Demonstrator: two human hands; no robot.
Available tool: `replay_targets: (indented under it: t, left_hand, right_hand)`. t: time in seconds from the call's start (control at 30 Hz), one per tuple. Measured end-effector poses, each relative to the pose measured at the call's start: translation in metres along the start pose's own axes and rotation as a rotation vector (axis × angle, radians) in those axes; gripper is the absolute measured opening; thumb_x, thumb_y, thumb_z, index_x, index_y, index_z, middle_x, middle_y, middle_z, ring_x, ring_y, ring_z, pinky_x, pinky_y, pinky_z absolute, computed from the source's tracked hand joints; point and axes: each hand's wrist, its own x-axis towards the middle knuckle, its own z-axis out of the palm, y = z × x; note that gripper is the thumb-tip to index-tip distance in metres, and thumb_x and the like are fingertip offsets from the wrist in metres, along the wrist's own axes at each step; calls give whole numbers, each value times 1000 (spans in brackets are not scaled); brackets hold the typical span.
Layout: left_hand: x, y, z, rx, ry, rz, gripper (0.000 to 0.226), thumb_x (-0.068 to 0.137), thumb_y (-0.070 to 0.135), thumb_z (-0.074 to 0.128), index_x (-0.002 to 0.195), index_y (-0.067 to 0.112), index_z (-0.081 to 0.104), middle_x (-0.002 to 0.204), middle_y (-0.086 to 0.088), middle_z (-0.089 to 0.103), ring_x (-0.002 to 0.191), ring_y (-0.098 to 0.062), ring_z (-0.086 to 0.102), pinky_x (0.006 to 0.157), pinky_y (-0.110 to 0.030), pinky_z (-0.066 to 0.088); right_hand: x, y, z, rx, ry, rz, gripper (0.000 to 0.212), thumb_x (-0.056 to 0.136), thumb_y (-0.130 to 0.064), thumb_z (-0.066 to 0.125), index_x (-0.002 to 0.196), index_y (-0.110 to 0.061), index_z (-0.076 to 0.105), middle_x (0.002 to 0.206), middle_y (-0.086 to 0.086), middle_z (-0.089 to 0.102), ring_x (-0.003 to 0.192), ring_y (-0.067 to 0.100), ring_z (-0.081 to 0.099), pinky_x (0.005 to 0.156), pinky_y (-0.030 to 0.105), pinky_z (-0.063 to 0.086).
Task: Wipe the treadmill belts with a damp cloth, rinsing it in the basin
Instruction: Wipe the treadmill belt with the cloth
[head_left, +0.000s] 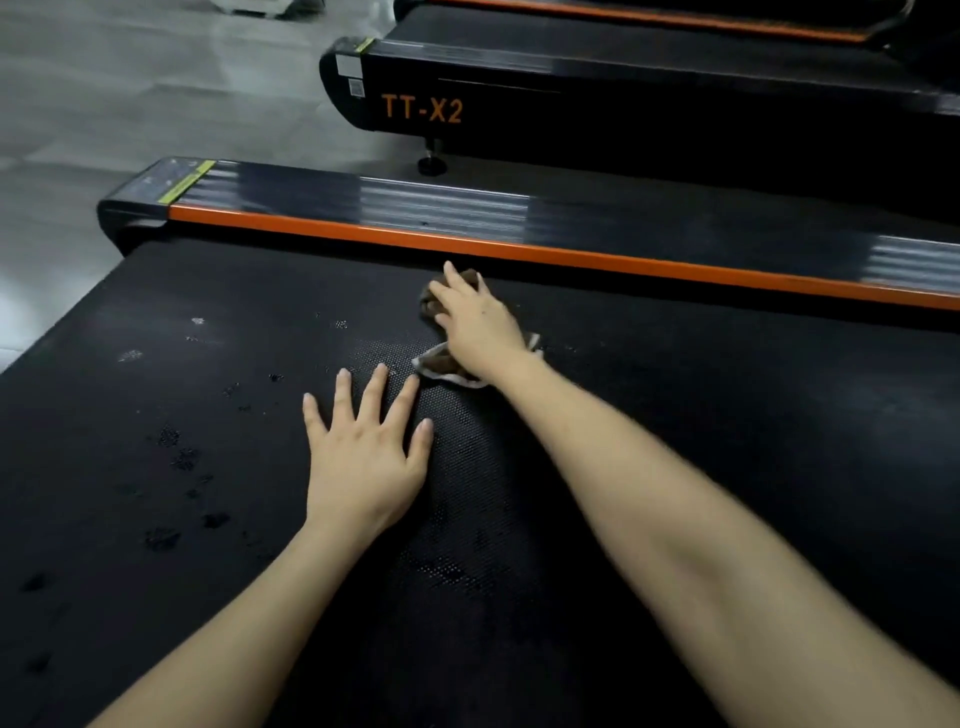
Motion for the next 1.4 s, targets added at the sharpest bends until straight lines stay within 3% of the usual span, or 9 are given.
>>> replay_targets:
  t: [0.23, 0.47, 0.6, 0.7, 0.93, 1.07, 1.23, 1.3, 1.4]
  left_hand:
    - [-1, 3, 0, -11, -22, -13, 58, 95, 53, 10, 151, 34, 13, 160, -1, 8, 146, -31, -5, 114, -56, -5]
    - [0, 2, -8, -94, -30, -29, 49, 101, 41, 22, 149, 35, 23, 159, 1, 13, 146, -28, -1, 115, -54, -5]
    - [-6, -2, -14, -212, -4, -16, 45, 101, 38, 28, 145, 31, 34, 157, 1, 21, 147, -26, 5, 117, -50, -3]
    - [-42, -12, -17, -178, -40, -6, 46, 101, 38, 30, 146, 31, 32, 158, -1, 18, 147, -25, 5, 115, -53, -4]
    - [-149, -39, -21, -22, -149, -4, 72, 82, 58, -9, 149, 40, 12, 160, 2, 3, 146, -26, -8, 112, -57, -11]
    - [-147, -37, -17, -2, -109, -1, 70, 84, 55, -8, 149, 39, 11, 160, 2, 4, 147, -27, -7, 112, -58, -8]
    - [-149, -38, -18, -10, -104, 4, 51, 100, 46, 12, 150, 38, 9, 160, 1, 2, 146, -26, -9, 114, -58, -9]
    - [-148, -37, -19, -16, -107, 8, 51, 100, 45, 13, 150, 38, 8, 160, 2, 1, 146, -26, -10, 114, -57, -10]
    - [-148, -37, -17, -13, -120, 5, 51, 100, 46, 12, 150, 38, 8, 160, 1, 0, 146, -27, -11, 113, -58, -9]
  right_hand:
    - [-45, 107, -36, 24, 172, 342, 41, 98, -18, 42, 139, -21, 44, 156, -3, 19, 143, 32, 16, 112, 39, 23]
    - [-177, -10, -12, 87, 65, -197, 49, 89, -38, 47, 126, -8, 58, 143, 10, 45, 131, 36, 42, 112, 41, 27]
    - [-276, -43, -23, 92, -44, -326, 62, 83, -52, 53, 132, -14, 53, 149, 3, 37, 139, 33, 29, 107, 41, 32]
    - [-272, -26, -28, -9, -93, -419, 53, 86, -45, 47, 131, -18, 54, 145, 4, 43, 132, 33, 41, 105, 50, 33]
    - [-206, -40, -14, 25, -2, 129, 46, 99, -33, 40, 144, -22, 36, 157, 0, 19, 142, 37, 14, 116, 47, 18]
    - [-285, -79, -5, 57, -16, -260, 45, 91, -32, 40, 130, -14, 55, 145, 10, 43, 127, 47, 40, 104, 51, 38]
    - [-352, -45, -29, 66, -204, -546, 43, 91, -26, 44, 133, -19, 50, 149, 6, 37, 139, 32, 30, 111, 47, 25]
    - [-337, -15, -37, 27, -143, -422, 44, 90, -23, 43, 133, -18, 50, 147, 9, 39, 135, 34, 35, 109, 54, 27]
    - [-303, -11, -45, 116, -18, 71, 41, 97, -20, 44, 138, -19, 46, 153, 3, 27, 142, 34, 19, 116, 48, 18]
